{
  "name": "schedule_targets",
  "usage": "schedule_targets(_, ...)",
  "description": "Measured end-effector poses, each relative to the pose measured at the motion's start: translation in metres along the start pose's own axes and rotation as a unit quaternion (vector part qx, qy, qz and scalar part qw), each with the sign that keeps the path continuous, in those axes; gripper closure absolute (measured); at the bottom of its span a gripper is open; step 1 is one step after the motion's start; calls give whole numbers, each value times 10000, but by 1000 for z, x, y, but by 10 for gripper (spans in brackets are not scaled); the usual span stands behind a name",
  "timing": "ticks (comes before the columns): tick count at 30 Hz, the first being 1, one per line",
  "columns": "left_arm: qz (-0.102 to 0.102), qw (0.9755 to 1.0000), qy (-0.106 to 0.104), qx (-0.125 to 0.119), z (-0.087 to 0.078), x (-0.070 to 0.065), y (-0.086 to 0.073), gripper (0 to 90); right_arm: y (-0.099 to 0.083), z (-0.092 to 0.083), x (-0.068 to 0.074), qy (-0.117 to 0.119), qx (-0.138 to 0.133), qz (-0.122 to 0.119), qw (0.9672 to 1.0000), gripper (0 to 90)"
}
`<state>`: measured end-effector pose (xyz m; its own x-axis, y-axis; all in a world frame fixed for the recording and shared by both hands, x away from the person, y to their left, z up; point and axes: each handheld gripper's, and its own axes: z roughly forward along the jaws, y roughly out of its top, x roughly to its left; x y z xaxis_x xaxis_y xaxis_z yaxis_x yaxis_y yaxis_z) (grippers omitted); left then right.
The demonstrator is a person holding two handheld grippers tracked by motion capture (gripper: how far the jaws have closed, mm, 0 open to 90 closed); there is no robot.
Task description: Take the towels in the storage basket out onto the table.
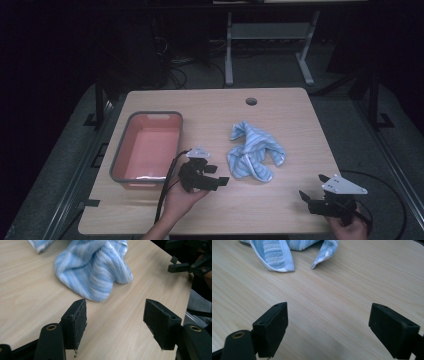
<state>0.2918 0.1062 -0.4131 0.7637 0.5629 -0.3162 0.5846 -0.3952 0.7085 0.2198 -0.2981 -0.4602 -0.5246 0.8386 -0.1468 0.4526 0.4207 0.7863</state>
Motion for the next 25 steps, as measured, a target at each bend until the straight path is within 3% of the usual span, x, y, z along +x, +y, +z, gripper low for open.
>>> schedule_targets(5, -63, 9999, -102, -50, 0, -1, -8, 340, 1, -1, 2, 6, 3, 11, 10000, 152)
schedule_targets(13, -89, 9998, -82, -139, -4, -4, -22, 330, 0, -2, 1, 2, 7, 23, 10000, 152)
schedule_targets(16, -8, 10000, 40, -78, -4, -9, -30, 321, -1, -2, 1, -5, 3, 2, 10000, 152)
schedule_targets(18, -16, 9999, -29, -98, -4, -11, -34, 317, 0, -2, 2, 2, 1, -7, 10000, 152)
schedule_targets(25, 203, 9998, 77, 21, -2, -20, -42, 282, -1, -5, 4, 4, -62, -29, 10000, 152)
